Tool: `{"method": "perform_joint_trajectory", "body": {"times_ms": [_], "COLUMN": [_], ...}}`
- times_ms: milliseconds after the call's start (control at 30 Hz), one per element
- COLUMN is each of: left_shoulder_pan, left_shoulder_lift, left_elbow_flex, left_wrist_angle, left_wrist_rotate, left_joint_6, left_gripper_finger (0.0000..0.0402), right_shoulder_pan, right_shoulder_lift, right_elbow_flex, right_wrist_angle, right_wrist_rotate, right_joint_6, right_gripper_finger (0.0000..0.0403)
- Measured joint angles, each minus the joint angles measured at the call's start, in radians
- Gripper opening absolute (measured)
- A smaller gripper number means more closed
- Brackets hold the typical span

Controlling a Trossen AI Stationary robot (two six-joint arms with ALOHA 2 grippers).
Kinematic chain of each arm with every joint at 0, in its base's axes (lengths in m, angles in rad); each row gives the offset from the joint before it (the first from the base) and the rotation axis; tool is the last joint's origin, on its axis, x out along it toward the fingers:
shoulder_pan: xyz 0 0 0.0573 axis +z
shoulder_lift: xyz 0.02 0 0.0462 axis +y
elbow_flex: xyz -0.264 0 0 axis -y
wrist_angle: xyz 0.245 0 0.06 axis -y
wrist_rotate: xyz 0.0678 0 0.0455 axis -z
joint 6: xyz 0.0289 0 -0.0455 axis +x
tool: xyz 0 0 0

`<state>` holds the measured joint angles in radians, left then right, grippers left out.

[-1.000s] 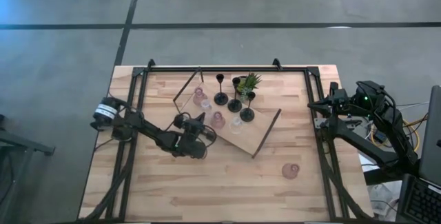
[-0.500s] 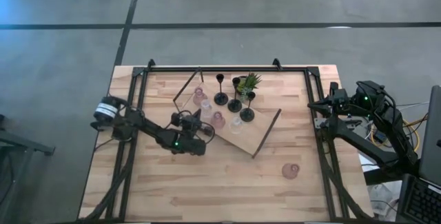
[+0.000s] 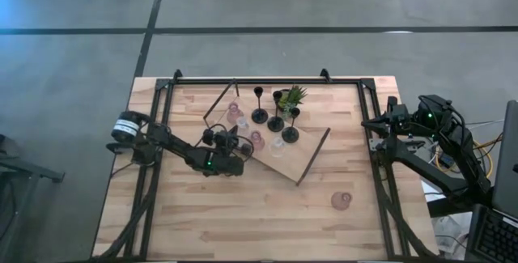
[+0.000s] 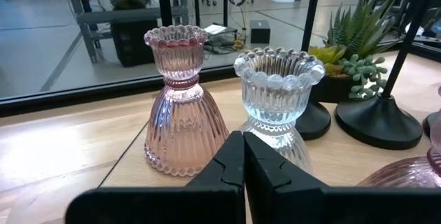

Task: Pick & Place candle stick holders
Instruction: Adjust the glass candle holders on the shelf, then put the pink glass candle holder on the shelf

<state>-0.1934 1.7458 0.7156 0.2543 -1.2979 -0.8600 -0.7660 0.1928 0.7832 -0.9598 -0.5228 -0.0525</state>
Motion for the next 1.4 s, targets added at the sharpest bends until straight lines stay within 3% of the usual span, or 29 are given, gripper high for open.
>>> {"method": "perform_joint_trajectory", "body": {"times_ms": [533, 700, 967, 1200, 1300, 1400], "left_shoulder_pan": [0.017, 0.004, -0.113, -0.284, -0.338, -0.365], "left_shoulder_lift": [0.000, 0.000, -0.051, -0.190, -0.277, -0.366], "left_elbow_flex": [0.002, 0.001, -0.001, -0.002, -0.002, -0.002], "left_wrist_angle": [0.090, 0.086, 0.049, -0.169, -0.227, -0.237], "left_wrist_rotate": [0.047, 0.007, -0.097, -0.098, -0.067, 0.036], "left_joint_6": [0.108, 0.106, 0.093, 0.092, 0.106, 0.200], "left_gripper_finger": [0.0000, 0.0000, 0.0000, 0.0000, 0.0007, 0.0016], "right_shoulder_pan": [0.000, 0.000, 0.000, 0.000, 0.000, 0.000], "right_shoulder_lift": [0.000, 0.000, 0.000, 0.000, 0.000, 0.000], "right_elbow_flex": [0.000, 0.000, 0.000, 0.000, 0.000, 0.000], "right_wrist_angle": [0.000, 0.000, 0.000, 0.000, 0.000, 0.000], "right_wrist_rotate": [0.000, 0.000, 0.000, 0.000, 0.000, 0.000], "right_joint_6": [0.000, 0.000, 0.000, 0.000, 0.000, 0.000], "right_gripper_finger": [0.0008, 0.0008, 0.0008, 0.0008, 0.0008, 0.0008]}}
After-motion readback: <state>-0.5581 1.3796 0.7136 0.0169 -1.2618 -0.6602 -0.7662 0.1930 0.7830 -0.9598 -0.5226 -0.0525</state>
